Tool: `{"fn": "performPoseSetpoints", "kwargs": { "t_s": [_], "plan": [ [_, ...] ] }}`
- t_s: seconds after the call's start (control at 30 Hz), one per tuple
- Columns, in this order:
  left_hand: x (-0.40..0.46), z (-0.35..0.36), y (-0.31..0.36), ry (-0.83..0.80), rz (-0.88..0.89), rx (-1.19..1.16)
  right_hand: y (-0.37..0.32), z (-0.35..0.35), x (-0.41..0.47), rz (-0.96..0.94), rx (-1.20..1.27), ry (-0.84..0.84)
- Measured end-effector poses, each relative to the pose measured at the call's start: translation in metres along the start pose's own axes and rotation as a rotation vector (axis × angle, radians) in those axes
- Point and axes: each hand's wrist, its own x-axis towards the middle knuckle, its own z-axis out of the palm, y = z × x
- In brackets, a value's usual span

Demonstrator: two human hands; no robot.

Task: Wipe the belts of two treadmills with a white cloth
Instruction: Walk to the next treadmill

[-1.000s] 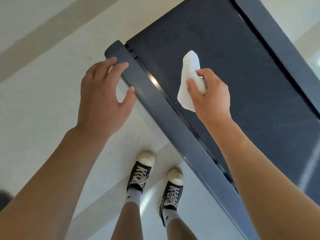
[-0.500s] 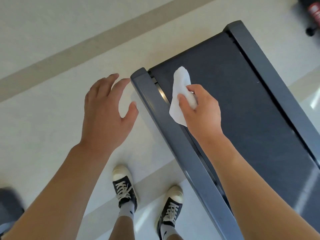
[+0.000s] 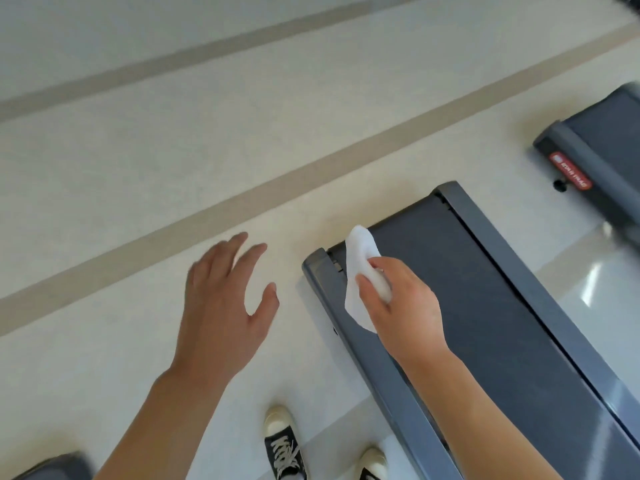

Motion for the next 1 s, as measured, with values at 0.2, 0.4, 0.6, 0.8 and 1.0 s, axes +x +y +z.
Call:
{"fn": "performPoseSetpoints", "kwargs": {
  "t_s": [0.2,0.4,0.6,0.8,1.0],
  "plan": [
    [0.024,-0.075,0.026,0.003,-0.005,-0.052,-0.070,-0.046,0.016,-0.045,0.003,0.079],
    [0.065,-0.119,0.050,0.022,0.025,-0.056,-0.104,-0.086,0.039,-0.060,0.030,0.170],
    [0.128,-0.142,0.089,0.024,0.104,-0.043,-0.114,-0.135,0.090,-0.018,0.073,0.210],
    [0.202,-0.156,0.119,0.046,0.165,0.033,-0.115,-0.186,0.149,-0.025,0.040,0.268],
    [0.268,-0.181,0.122,0.069,0.171,0.060,-0.149,-0.212,0.209,-0.033,0.031,0.283]
  ]
}}
